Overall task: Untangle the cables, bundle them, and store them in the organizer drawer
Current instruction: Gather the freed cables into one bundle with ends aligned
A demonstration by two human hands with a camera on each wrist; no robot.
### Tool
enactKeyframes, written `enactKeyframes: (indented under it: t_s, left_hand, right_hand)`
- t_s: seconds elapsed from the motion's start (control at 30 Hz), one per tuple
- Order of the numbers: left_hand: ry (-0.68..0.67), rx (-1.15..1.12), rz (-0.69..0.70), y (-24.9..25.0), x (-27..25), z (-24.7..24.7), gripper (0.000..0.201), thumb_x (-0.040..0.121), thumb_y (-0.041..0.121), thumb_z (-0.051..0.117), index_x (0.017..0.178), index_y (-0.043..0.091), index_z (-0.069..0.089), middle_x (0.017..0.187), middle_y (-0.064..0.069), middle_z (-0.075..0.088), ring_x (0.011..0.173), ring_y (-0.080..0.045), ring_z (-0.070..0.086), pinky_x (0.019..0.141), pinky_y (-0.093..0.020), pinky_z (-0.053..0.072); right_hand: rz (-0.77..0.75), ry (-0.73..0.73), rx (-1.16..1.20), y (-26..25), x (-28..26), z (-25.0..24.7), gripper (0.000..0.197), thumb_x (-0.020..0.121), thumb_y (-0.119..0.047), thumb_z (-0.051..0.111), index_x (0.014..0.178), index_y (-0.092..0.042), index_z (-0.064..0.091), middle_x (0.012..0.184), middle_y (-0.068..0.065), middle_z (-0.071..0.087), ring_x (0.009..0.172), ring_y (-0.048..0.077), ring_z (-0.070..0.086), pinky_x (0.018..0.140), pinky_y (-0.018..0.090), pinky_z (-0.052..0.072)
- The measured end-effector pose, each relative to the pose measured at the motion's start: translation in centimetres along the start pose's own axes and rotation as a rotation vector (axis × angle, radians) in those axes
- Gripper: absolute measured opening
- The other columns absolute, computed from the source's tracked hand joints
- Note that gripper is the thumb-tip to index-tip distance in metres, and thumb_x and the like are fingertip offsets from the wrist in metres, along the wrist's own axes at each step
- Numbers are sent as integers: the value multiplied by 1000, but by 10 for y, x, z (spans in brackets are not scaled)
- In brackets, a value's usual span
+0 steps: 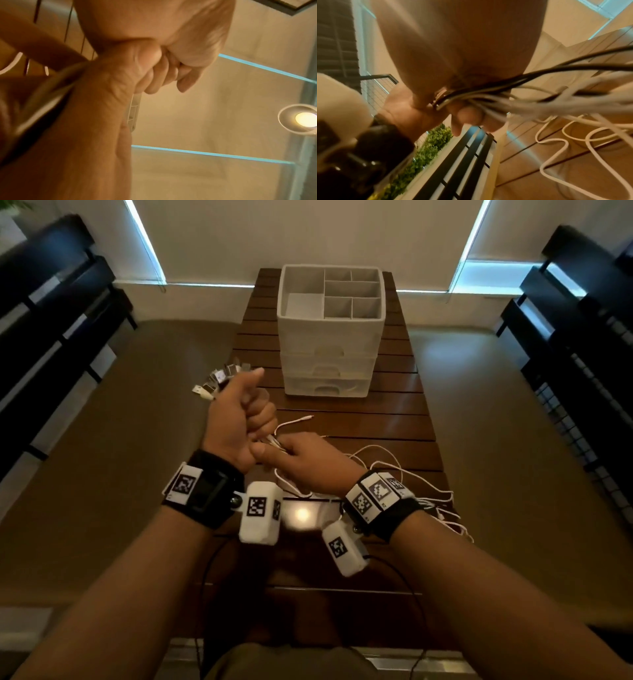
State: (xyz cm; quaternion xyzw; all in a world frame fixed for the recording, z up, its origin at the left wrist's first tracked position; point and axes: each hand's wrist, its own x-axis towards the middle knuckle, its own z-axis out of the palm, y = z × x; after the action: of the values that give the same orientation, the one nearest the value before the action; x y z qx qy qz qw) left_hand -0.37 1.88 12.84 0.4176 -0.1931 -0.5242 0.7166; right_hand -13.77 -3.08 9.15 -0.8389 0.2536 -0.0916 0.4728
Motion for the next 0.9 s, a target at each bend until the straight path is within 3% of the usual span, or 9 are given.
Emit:
enactKeyframes:
  t_s: [0.1, 0.17, 0.3, 0.37, 0.5, 0.6, 0.7, 0.83, 0.9]
  left_hand:
    - [-68, 44, 10, 8, -4, -5, 51, 104, 24, 51, 57, 25, 30, 48, 8, 18, 40, -8, 10, 34, -21, 13]
    - [-99, 74, 40, 19, -4, -9, 51, 104, 24, 51, 57, 26, 31, 48, 9, 19, 40, -7, 12, 35, -20, 15]
    - [-77, 170, 86, 38, -3, -23, 50, 103, 26, 53, 58, 27, 32, 49, 11, 20, 41, -8, 13, 36, -21, 15]
    - [-62, 191, 90, 40, -2, -29, 49, 102, 27, 54, 59, 27, 30, 50, 10, 19, 42, -8, 13, 37, -22, 15]
    - [-39, 197, 87, 42, 0, -36, 51, 101, 28, 54, 63, 26, 21, 52, 8, 14, 44, -10, 9, 39, -24, 11]
    - [-22, 238, 111, 43, 1, -42, 52, 101, 27, 55, 75, 25, 10, 54, 7, 14, 45, -11, 8, 39, -24, 12]
    - [-4, 249, 122, 44, 2, -46, 52, 101, 27, 56, 77, 25, 10, 54, 7, 15, 46, -11, 9, 39, -24, 13]
    - [22, 244, 124, 48, 6, -50, 50, 100, 28, 57, 69, 26, 17, 54, 7, 14, 44, -10, 10, 38, -23, 14]
    - [53, 244, 136, 54, 6, -54, 48, 100, 28, 56, 66, 26, 22, 53, 8, 14, 44, -10, 10, 37, -22, 14]
  right_hand:
    - [-86, 48, -224, 1, -2, -5, 44, 96, -63, 59, 69, -29, 56, 66, -7, 61, 63, 10, 59, 61, 36, 45]
    - [-99, 48, -345, 9, -6, -18, 37, 93, -60, 65, 73, -30, 57, 70, -7, 62, 66, 10, 60, 62, 35, 47]
    - [19, 46, -451, 42, -23, -40, 19, 91, -45, 74, 91, -26, 73, 77, -7, 69, 75, 15, 64, 66, 32, 46]
    - [63, 72, -474, 52, -27, -48, 18, 89, -43, 75, 91, -25, 74, 79, -6, 71, 78, 17, 65, 69, 33, 50]
    - [172, 145, -416, 61, -33, -73, 17, 83, -36, 76, 73, -24, 69, 71, -5, 70, 73, 19, 67, 69, 37, 55]
    - [219, 134, -428, 62, -41, -94, 18, 84, -34, 78, 78, -18, 72, 71, 3, 69, 70, 20, 65, 70, 43, 58]
    - [261, 86, -433, 60, -50, -110, 18, 86, -31, 81, 82, -15, 73, 76, 8, 70, 73, 25, 67, 72, 44, 58]
    - [107, 286, -477, 52, -49, -115, 16, 85, -36, 80, 79, -22, 72, 69, -3, 67, 67, 18, 63, 64, 40, 55]
    - [98, 284, -533, 53, -49, -119, 19, 86, -43, 77, 81, -25, 72, 68, -6, 66, 66, 13, 62, 61, 31, 50]
